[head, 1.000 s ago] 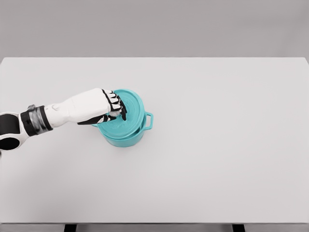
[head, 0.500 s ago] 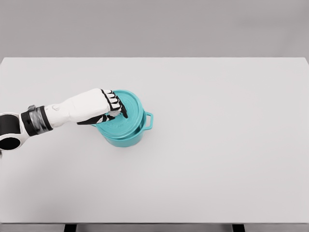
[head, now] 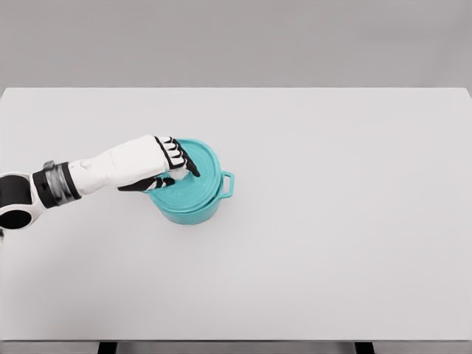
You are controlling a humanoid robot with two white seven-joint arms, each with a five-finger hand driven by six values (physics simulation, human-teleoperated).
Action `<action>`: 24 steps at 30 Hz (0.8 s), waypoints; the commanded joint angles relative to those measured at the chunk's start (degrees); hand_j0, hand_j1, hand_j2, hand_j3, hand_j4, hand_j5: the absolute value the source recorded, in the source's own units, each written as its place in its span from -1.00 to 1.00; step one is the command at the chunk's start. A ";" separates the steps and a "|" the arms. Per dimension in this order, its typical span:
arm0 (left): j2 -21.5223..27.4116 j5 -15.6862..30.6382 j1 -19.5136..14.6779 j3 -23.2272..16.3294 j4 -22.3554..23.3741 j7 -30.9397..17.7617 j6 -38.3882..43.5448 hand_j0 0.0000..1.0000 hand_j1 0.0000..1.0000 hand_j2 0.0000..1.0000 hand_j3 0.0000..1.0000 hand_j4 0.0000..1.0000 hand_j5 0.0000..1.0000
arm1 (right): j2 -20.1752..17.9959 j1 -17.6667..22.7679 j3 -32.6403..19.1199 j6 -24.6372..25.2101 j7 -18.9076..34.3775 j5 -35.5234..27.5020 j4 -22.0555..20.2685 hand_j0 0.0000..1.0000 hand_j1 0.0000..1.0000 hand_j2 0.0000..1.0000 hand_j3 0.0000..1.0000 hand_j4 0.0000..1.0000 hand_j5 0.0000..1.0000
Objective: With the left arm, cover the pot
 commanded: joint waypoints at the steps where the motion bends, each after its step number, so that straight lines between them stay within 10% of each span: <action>1: 0.07 0.38 0.00 0.06 -0.01 0.03 0.01 0.37 0.37 0.37 0.37 0.37 0.37 | 0.00 0.00 0.00 0.00 0.01 0.00 0.00 1.00 1.00 1.00 1.00 1.00 1.00; 19: 3.76 0.91 -0.53 2.60 -1.59 -0.06 0.01 0.76 0.76 0.76 0.76 0.76 0.76 | 0.00 0.00 0.00 0.00 0.01 0.00 0.08 1.00 1.00 1.00 1.00 1.00 1.00; 24: 12.28 0.47 0.52 14.30 -0.63 -2.69 0.01 1.00 1.00 1.00 1.00 1.00 1.00 | 0.00 0.00 0.00 0.00 0.01 0.00 0.08 1.00 1.00 1.00 1.00 1.00 1.00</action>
